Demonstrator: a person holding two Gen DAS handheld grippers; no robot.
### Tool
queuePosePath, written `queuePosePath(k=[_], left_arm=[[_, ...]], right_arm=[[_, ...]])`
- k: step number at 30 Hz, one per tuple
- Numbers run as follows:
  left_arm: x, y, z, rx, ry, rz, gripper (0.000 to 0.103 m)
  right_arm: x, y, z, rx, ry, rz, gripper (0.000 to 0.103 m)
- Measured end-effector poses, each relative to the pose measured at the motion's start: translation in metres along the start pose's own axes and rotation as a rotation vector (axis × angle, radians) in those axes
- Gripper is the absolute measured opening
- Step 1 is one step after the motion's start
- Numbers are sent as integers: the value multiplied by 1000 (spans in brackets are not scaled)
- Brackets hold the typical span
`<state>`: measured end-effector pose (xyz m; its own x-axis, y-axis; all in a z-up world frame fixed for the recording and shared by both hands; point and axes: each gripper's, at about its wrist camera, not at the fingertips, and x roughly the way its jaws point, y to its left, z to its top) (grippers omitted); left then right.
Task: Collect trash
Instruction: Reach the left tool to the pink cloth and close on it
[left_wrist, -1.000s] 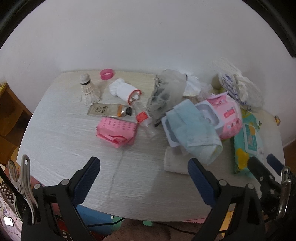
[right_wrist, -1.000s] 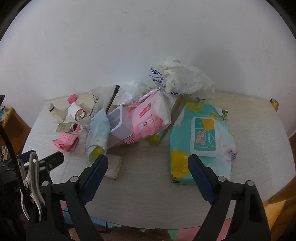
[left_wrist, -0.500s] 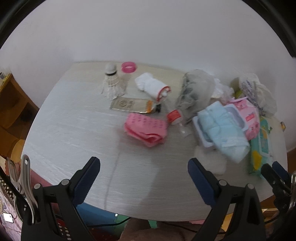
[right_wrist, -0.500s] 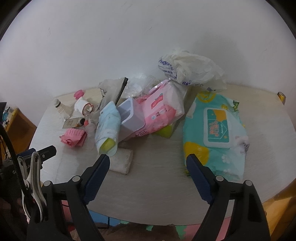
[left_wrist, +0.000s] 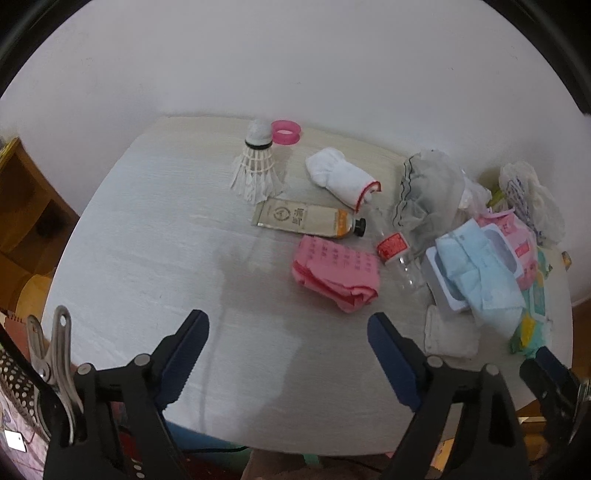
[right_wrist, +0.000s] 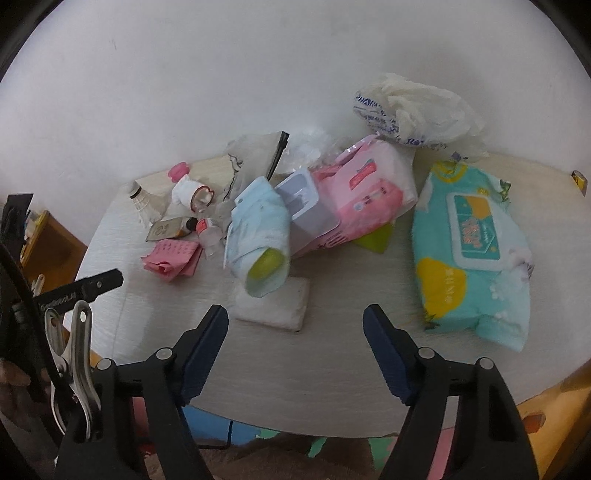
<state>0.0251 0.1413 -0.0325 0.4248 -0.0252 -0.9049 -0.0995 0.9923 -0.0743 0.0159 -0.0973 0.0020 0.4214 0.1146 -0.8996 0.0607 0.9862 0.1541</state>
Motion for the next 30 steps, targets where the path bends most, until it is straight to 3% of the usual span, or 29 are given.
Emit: queuePosePath(k=[6, 15, 25, 30], left_arm=[[13, -9, 17, 87, -13, -62, 90], [57, -40, 26, 203, 56, -32, 90], [99, -63, 27, 229, 118, 11, 91], [107, -60, 36, 187, 96, 21, 90]], right_arm=[[3, 13, -8, 32, -9, -14, 78], [5, 9, -13, 57, 16, -39, 78], [9, -11, -9, 65, 0, -23, 78], [14, -22, -2, 68, -4, 1, 78]])
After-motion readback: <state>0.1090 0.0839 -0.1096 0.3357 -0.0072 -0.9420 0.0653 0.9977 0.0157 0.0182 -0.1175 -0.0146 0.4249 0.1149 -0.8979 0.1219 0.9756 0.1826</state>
